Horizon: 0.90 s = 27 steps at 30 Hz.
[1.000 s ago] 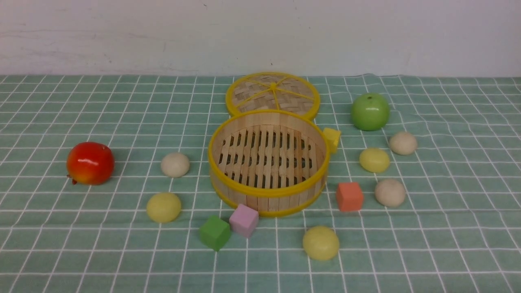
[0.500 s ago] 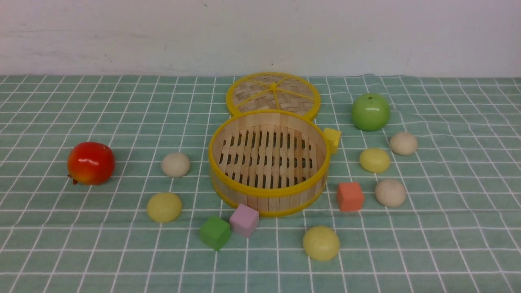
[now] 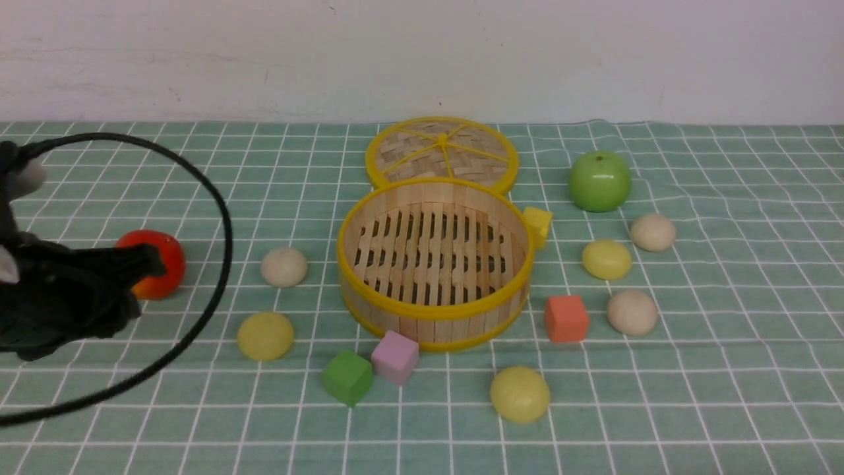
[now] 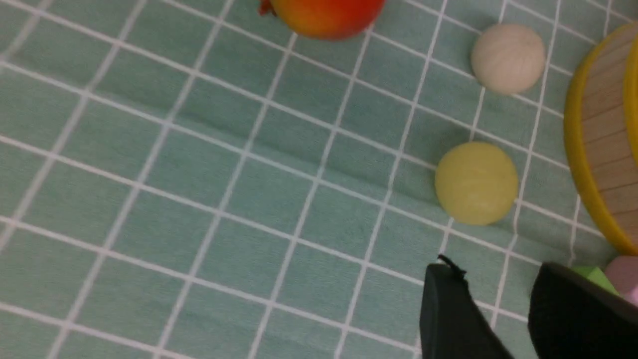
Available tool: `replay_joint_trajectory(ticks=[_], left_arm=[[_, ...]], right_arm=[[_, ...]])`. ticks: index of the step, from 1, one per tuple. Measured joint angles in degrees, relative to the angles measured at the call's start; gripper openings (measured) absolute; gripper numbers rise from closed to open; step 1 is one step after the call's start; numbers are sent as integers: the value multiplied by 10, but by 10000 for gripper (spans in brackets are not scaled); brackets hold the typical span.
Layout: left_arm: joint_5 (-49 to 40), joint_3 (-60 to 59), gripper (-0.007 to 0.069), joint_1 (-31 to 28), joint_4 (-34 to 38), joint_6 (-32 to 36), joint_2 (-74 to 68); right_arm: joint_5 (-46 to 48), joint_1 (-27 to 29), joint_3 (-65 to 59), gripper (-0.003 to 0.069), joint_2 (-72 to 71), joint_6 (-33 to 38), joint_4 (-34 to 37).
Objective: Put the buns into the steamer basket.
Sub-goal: Use the left arm to grab a steamed stuffed bun
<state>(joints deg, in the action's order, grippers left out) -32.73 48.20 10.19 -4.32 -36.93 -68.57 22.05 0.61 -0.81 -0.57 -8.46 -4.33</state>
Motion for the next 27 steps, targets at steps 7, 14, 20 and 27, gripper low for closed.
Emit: replay_joint_trajectory(ticks=[7,14,20,27], left_arm=[[-25,97,238,1,165,164,-126],[-141,257,238,24,111,209,-268],[-181,329,238,85,-57,114,-357],[-184,354,238,95,-95,75,-416]], right_arm=[[0,0,0,239,0,0,0],[0,0,0,239,0,0,0],[0,0,0,239,0,0,0],[0,0,0,239,0,0,0]])
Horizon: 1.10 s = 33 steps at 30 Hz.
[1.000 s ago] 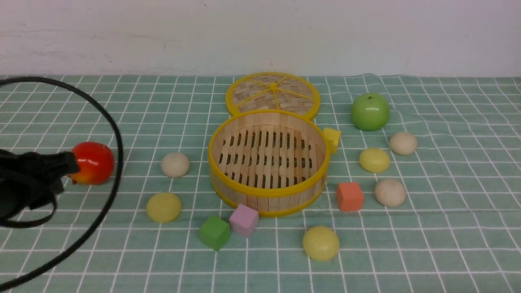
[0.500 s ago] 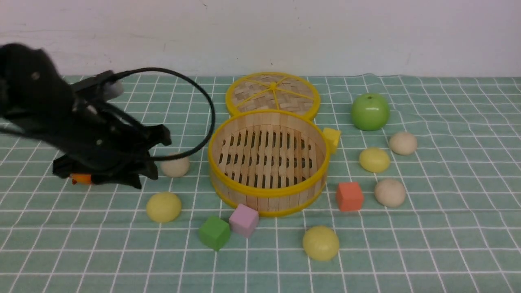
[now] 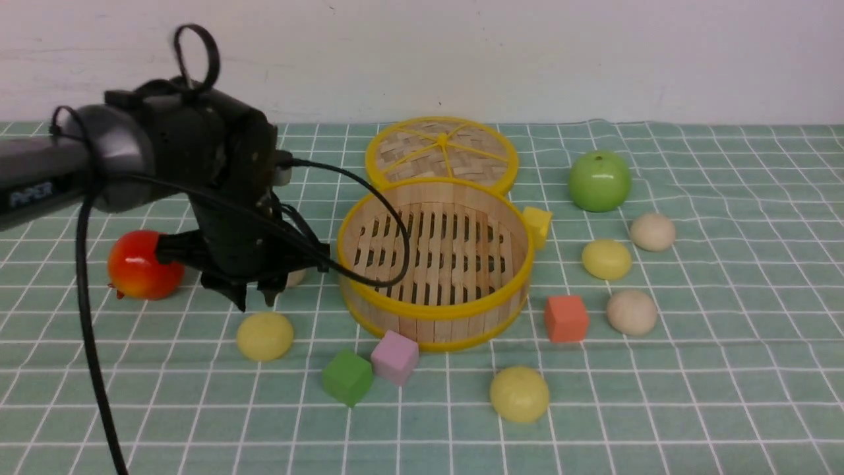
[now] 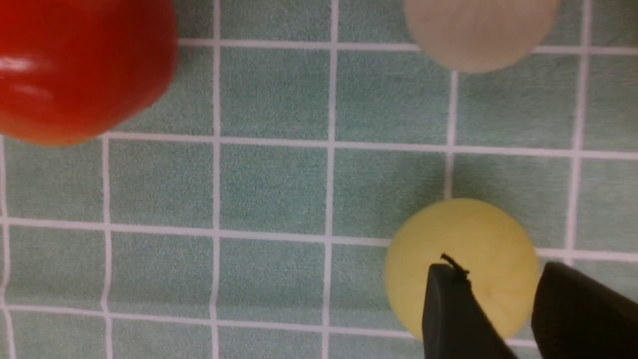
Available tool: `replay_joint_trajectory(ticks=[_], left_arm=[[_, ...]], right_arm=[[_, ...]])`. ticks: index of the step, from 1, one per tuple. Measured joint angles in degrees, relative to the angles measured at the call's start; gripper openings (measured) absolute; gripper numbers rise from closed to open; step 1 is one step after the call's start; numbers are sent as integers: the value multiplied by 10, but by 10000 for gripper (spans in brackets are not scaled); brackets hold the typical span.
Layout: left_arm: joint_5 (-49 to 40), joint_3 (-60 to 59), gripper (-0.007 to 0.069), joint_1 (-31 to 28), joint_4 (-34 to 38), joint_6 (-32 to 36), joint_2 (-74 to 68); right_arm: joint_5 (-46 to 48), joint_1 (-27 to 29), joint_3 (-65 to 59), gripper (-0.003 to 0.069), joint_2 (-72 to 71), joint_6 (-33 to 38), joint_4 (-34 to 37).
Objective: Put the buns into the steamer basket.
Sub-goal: Use the left arm to grab a steamed stuffed bun
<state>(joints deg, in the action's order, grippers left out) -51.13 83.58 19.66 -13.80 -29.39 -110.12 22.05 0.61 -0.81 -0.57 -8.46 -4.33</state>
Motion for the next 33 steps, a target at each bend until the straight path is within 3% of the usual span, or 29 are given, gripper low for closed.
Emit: replay_joint_trajectory(ticks=[27,30,33], left_arm=[[9,4,225,0,13,-12,-52],[7,4,169,0,13,-8,-52],[5,5,43,0,13,0,-52]], right_arm=[[0,0,0,239,0,0,0],[0,0,0,239,0,0,0],[0,0,0,239,0,0,0]])
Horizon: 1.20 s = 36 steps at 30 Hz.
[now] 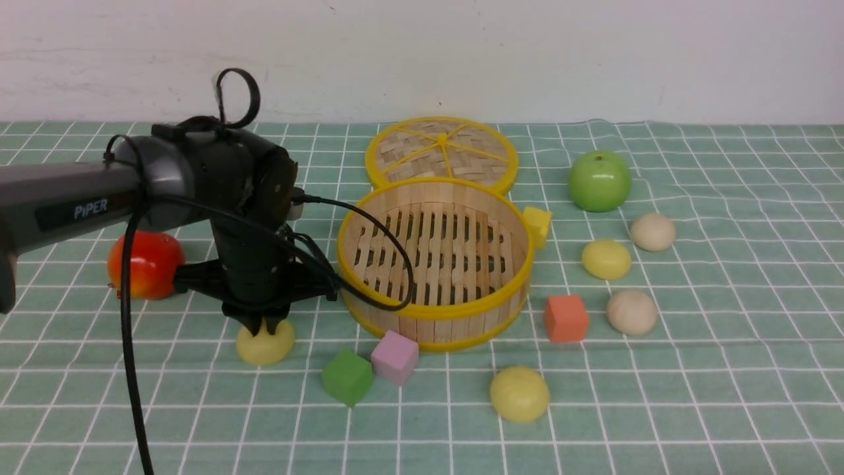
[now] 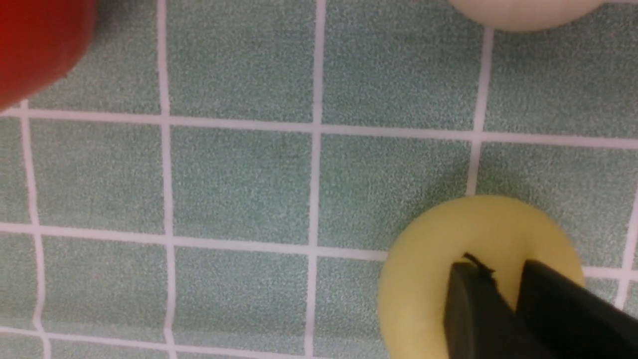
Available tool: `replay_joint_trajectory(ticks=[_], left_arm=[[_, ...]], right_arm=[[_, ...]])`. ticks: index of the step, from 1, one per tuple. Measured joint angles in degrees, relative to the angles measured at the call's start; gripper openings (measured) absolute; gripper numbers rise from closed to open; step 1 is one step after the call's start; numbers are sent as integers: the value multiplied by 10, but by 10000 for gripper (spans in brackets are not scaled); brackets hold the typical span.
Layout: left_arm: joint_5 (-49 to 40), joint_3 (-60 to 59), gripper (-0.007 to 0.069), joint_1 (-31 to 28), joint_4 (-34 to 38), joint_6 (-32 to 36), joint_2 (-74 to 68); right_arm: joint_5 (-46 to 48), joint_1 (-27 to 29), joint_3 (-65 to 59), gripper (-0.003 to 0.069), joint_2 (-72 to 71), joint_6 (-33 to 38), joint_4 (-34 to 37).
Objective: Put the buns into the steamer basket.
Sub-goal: Use the left arm to grab a steamed stuffed bun, then use the left arm to put the steamed stuffed bun into the steamer
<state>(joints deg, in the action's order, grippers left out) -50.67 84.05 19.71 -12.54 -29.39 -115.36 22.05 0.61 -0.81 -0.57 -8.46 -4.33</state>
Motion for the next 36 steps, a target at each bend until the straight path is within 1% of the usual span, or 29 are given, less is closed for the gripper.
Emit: replay_joint_trajectory(ticks=[1,2,5,10,13,16,20,23,30,36], left_arm=[[-1,0,8,0,0,2,0],[-1,0,-8,0,0,3,0],[-8,3,-13,0,0,9,0],[-45,41,-13,0,18,29,17],[-51,74,-13,0,40,35,34],[-54,142,-13,0,111,73,54],[-39,187,-13,0,182,106,47],[-18,192,-13,0,216,122,25],[33,192,-13,0,268,137,-40],[50,192,-4,0,276,150,-66]], right_arm=[[0,0,0,239,0,0,0],[0,0,0,239,0,0,0],[0,0,0,239,0,0,0],[0,0,0,239,0,0,0],[0,0,0,239,0,0,0],[0,0,0,239,0,0,0],[0,0,0,239,0,0,0],[0,0,0,239,0,0,0],[0,0,0,239,0,0,0],[0,0,0,239,0,0,0]])
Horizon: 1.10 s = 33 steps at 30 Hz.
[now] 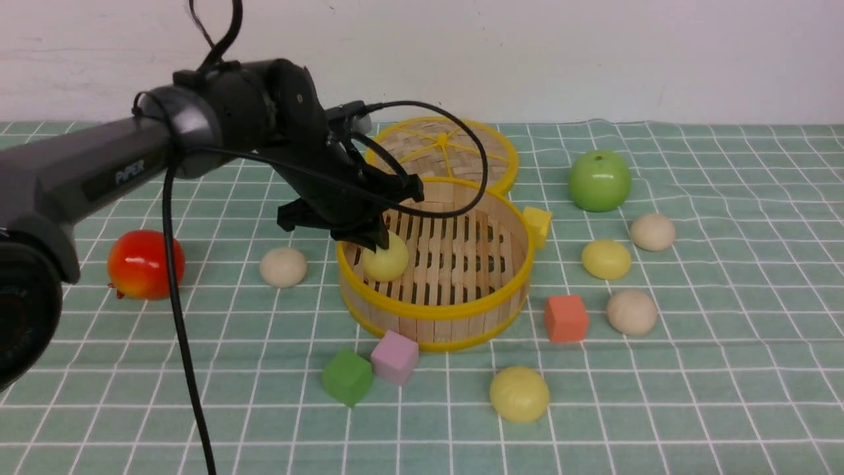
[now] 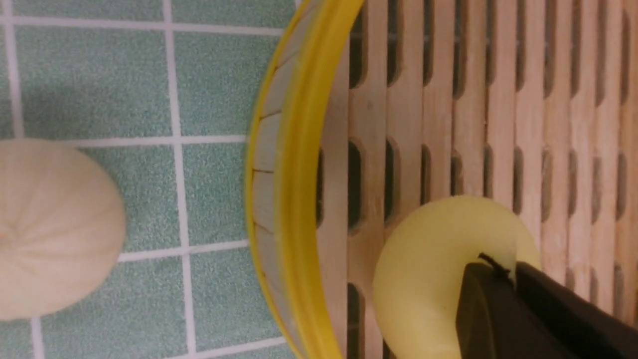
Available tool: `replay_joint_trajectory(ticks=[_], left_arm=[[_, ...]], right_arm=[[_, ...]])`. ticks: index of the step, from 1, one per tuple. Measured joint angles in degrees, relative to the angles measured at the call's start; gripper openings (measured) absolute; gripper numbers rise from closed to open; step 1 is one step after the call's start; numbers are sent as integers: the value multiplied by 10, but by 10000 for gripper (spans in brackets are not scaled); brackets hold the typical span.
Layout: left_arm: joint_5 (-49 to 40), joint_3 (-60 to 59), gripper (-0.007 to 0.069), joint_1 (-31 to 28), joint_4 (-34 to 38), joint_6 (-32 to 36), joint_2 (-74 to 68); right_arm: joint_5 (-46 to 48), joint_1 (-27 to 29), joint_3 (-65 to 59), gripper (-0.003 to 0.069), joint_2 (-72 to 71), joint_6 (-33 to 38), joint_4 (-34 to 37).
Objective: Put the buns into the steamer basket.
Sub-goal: Use the left arm to put the steamed stuffed bun into the steamer, then use the left arm to grab a steamed stuffed bun
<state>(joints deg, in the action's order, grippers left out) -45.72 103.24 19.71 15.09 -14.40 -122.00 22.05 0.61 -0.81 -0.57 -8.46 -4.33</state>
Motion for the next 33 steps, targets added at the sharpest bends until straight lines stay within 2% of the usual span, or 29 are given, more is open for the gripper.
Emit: replay_joint_trajectory(ticks=[6,12,14,19,26,33], left_arm=[[1,0,43,0,1,2,-3],[1,0,197,0,0,2,-2],[1,0,295,0,-3,1,4],[1,0,433,-7,-66,-1,45],[-13,1,449,-44,-176,-43,95],[-13,-1,408,-58,-199,-44,64]], right_arm=[[0,0,0,239,0,0,0],[0,0,0,239,0,0,0],[0,0,0,239,0,0,0],[0,0,0,239,0,0,0],[0,0,0,239,0,0,0],[0,0,0,239,0,0,0]])
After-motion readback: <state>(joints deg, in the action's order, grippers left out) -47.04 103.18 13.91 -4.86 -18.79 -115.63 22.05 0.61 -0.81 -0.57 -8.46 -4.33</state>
